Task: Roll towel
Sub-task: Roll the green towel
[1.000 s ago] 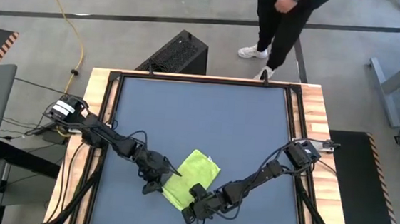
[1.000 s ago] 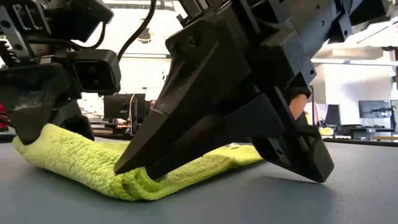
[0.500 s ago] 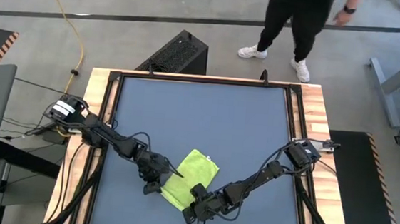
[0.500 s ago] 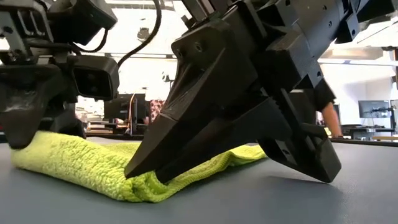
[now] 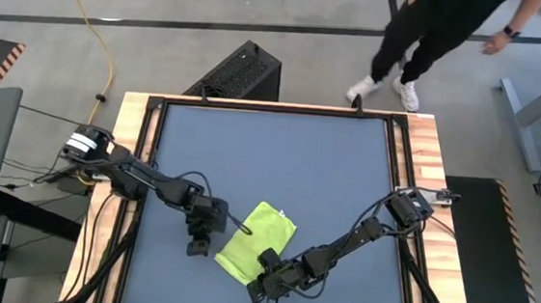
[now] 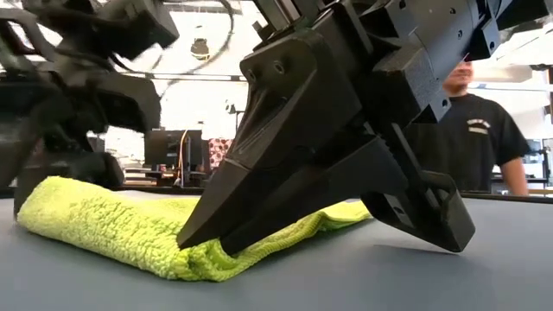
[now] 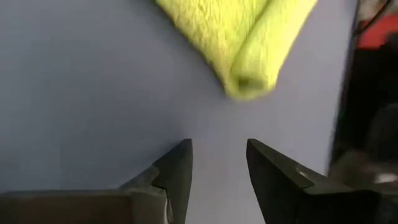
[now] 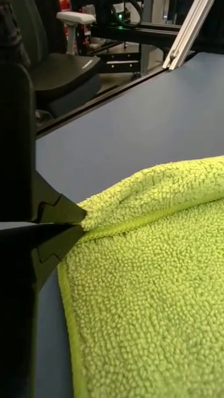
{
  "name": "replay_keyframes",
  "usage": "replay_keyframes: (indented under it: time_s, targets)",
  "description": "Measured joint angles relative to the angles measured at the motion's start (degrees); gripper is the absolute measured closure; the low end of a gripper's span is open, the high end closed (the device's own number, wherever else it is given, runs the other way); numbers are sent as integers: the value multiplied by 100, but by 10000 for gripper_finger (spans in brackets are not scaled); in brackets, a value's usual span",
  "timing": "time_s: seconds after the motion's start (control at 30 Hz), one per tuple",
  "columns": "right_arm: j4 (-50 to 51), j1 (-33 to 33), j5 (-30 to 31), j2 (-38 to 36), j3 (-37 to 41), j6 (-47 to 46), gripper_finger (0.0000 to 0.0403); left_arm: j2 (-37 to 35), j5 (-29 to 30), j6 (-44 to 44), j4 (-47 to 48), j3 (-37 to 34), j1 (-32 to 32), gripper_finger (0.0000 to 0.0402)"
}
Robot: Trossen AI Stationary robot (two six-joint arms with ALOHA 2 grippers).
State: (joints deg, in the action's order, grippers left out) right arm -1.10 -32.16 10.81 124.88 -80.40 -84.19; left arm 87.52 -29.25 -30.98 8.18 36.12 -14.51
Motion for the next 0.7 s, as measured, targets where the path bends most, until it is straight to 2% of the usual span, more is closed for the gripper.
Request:
replay_keyframes:
  time_s: [0.17,0.23,0.3,0.4,0.7]
  targets:
    - [45,2,-6,0,-2,-3,387,-1486,1568,735,-175,-400,-489,260]
    - [45,3,-4,0,-2,-23,387,-1900,2196,1505,-654,-596,-833,260]
    - [46,3,0,0,-2,-23,387,-2062,2505,2551,-1252,-782,-1187,260]
    - [66,4,0,0,-2,-24,387,-1896,2732,3307,-1788,-914,-1568,260]
    - [79,2,120,0,-2,-1,387,-249,2977,3523,-2817,-725,-1854,259]
